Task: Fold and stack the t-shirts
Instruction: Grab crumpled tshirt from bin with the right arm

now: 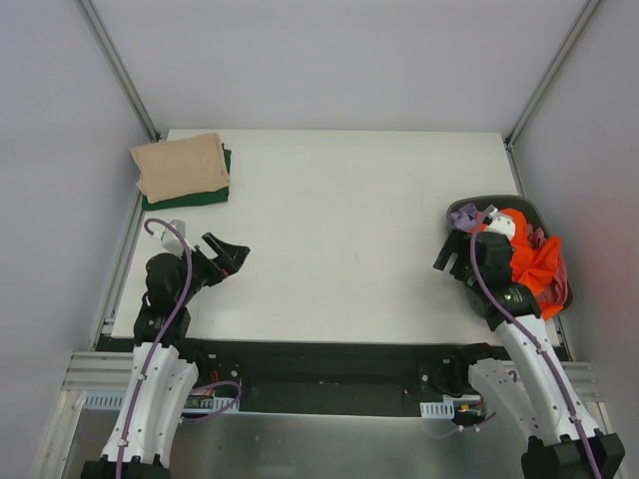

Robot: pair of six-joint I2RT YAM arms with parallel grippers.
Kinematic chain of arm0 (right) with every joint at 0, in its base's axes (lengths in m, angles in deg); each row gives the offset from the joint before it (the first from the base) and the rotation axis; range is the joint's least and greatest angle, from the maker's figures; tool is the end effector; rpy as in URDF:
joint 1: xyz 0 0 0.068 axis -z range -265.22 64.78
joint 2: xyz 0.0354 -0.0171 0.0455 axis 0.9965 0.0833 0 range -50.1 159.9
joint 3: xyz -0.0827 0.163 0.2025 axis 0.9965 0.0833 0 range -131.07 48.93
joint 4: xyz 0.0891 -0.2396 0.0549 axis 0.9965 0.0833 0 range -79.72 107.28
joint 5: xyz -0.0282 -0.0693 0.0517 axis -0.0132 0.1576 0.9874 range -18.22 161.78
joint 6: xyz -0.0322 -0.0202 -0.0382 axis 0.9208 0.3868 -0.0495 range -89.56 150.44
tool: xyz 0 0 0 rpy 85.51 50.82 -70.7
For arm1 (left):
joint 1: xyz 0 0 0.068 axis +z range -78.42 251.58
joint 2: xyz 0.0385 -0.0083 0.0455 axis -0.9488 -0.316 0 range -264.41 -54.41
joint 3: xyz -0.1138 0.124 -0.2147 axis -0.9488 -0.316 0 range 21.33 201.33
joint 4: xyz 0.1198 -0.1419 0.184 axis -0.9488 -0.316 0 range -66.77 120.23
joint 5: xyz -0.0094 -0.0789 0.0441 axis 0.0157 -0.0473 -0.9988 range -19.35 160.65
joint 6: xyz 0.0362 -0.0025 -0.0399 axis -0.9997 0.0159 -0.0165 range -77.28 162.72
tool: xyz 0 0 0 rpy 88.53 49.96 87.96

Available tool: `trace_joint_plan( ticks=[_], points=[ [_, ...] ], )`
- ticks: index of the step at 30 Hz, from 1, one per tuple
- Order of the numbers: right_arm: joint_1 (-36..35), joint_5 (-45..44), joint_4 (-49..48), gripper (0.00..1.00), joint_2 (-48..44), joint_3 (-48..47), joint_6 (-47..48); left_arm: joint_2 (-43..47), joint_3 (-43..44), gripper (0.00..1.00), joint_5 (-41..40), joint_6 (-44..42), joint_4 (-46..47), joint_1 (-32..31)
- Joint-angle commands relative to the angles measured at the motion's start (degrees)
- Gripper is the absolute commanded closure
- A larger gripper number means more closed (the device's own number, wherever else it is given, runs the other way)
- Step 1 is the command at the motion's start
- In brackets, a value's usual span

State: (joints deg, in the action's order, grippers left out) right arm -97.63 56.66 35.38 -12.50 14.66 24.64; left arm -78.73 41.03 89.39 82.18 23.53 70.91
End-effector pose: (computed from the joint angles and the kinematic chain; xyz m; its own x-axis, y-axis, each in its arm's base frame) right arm 0.1527 0.0241 0.2685 -0.4610 -0.0015 -0.8874 0.0635 0.9974 -0.0347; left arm 0.1339 -0.0129 0.2411 -0.3586 -0.5977 -0.7171 0.1272 0.7297 -0.6718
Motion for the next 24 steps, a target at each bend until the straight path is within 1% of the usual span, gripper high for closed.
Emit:
trace_joint_plan(
  ticks=[1,3,5,7,10,13,15,16,17,18,19,20,21,24],
  points=[
    [3.6,-10.99,8.01,0.04,6.32,-8.0,-2.9,0.67,-0.28,0.01,-1.08,-0.26,0.63,0.23],
    [6.24,-13.52,10.14,0.04,9.58,-11.17,-3.6,0.94,-0.54,0.01,-1.16,-0.18,0.63,0.23],
    [10.01,-14.15,11.63,0.04,12.48,-13.36,-4.65,1.2,-0.63,0.01,-1.08,-0.18,0.63,0.23],
    [12.22,-13.98,11.55,0.04,14.42,-14.6,-4.83,1.46,-0.72,0.01,-1.34,-0.35,0.72,0.31],
    [17.84,-15.56,11.11,0.04,18.02,-16.1,-5.44,1.47,-1.33,0.01,-1.87,-0.53,0.9,0.23],
    [21.8,-10.92,11.63,0.04,21.36,-15.4,-6.85,1.29,-1.07,0.01,-1.96,-0.79,0.99,0.31],
    [22.77,-7.66,10.41,0.01,22.68,-13.13,-7.29,0.94,-0.81,0.01,-1.87,-0.97,1.07,0.23],
    [23.04,-5.91,9.01,0.08,23.21,-11.81,-6.77,0.85,-0.89,0.01,-1.78,-1.05,1.07,0.23],
    [23.21,-4.15,7.52,0.2,23.56,-11.1,-6.07,0.76,-0.98,0.01,-1.87,-0.88,1.16,0.23],
    [23.3,-2.22,6.9,0.44,23.31,-11.0,-5.54,0.59,-0.98,0.01,-1.95,-0.97,1.16,0.23],
    [23.3,0.76,5.85,0.64,22.52,-11.18,-4.75,0.5,-0.81,0.01,-1.87,-0.97,1.34,0.23],
    [23.22,3.92,4.36,0.87,21.29,-11.53,-4.22,0.24,-0.72,0.01,-1.78,-0.88,1.42,0.31],
    [23.3,7.87,2.43,0.99,18.67,-11.88,-3.78,0.06,-0.63,0.01,-1.52,-0.88,1.51,0.23],
    [23.21,20.25,-3.64,0.99,12.25,-13.46,-3.95,-0.47,-0.63,0.01,-0.99,-1.23,1.6,0.23]
  ],
)
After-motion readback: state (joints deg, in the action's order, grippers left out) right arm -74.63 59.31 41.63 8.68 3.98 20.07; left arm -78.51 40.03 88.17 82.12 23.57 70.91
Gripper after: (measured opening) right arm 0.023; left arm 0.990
